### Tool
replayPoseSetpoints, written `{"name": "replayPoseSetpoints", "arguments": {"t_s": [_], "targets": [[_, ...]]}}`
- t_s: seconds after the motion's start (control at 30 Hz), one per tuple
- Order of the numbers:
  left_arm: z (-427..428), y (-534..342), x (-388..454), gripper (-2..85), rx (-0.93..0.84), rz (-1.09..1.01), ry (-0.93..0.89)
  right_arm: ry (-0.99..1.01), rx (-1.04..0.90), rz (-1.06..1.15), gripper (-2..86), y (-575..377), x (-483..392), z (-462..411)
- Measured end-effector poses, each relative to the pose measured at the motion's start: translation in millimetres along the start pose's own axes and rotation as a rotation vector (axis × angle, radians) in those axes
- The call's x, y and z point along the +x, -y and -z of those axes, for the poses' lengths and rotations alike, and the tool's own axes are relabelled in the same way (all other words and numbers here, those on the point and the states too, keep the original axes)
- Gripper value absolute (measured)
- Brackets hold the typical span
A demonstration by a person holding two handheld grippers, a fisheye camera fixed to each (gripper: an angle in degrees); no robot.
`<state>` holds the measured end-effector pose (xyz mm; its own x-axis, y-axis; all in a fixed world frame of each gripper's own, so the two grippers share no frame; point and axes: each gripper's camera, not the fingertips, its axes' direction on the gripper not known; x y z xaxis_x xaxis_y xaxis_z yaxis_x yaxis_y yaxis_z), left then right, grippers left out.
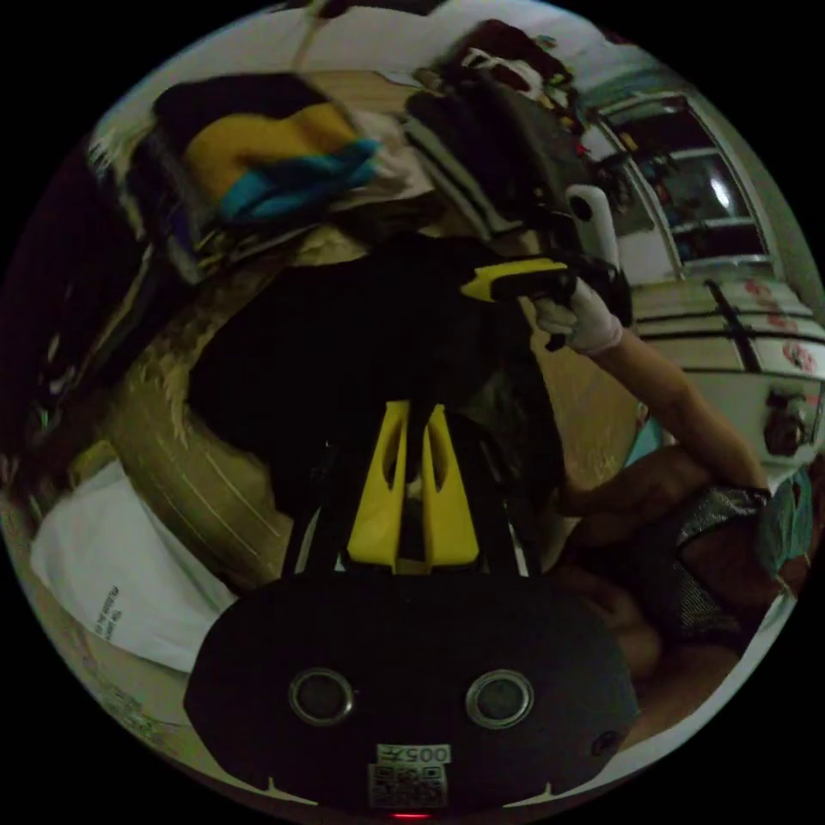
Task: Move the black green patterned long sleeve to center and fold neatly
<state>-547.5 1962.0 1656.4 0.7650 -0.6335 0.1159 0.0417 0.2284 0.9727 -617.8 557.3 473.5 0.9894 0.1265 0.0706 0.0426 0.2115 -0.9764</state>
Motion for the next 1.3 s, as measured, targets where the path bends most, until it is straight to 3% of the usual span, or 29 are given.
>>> {"name": "replayPoseSetpoints", "arguments": {"t_s": [0.17, 0.33, 0.43, 0.77, 0.93, 1.03, 1.3], "targets": [[-44.2, -35.8, -125.7, 2.1, 0.002, 0.217, 0.013, -0.047, 0.080, -0.057, 3.3, 25.3, 13.5, -16.4], [-64.1, -73.8, -181.2, 2.1, 0.166, 0.259, -0.036, -0.435, 0.014, -0.062, 0.5, 33.1, 18.6, -8.2], [-71.8, -95.8, -204.8, 1.5, 0.213, 0.295, -0.016, -0.483, -0.050, -0.127, -0.8, 37.4, 29.4, -23.6], [-88.6, -128.2, -159.9, -0.3, 0.422, 0.139, 0.449, -0.655, -0.101, -0.164, -1.1, 81.8, 34.4, -70.9], [-143.9, -125.0, -190.8, -0.1, 0.177, 0.215, 0.418, -0.691, -0.097, -0.145, -1.5, 94.2, 38.2, -88.9], [-151.7, -145.1, -201.8, -0.1, 0.235, 0.200, 0.357, -0.658, -0.063, -0.168, -1.6, 95.4, 45.5, -94.2], [-180.7, -167.8, -191.1, -0.3, 0.099, 0.078, 0.493, -0.695, -0.164, -0.190, -1.6, 107.2, 61.1, -115.6]]}}
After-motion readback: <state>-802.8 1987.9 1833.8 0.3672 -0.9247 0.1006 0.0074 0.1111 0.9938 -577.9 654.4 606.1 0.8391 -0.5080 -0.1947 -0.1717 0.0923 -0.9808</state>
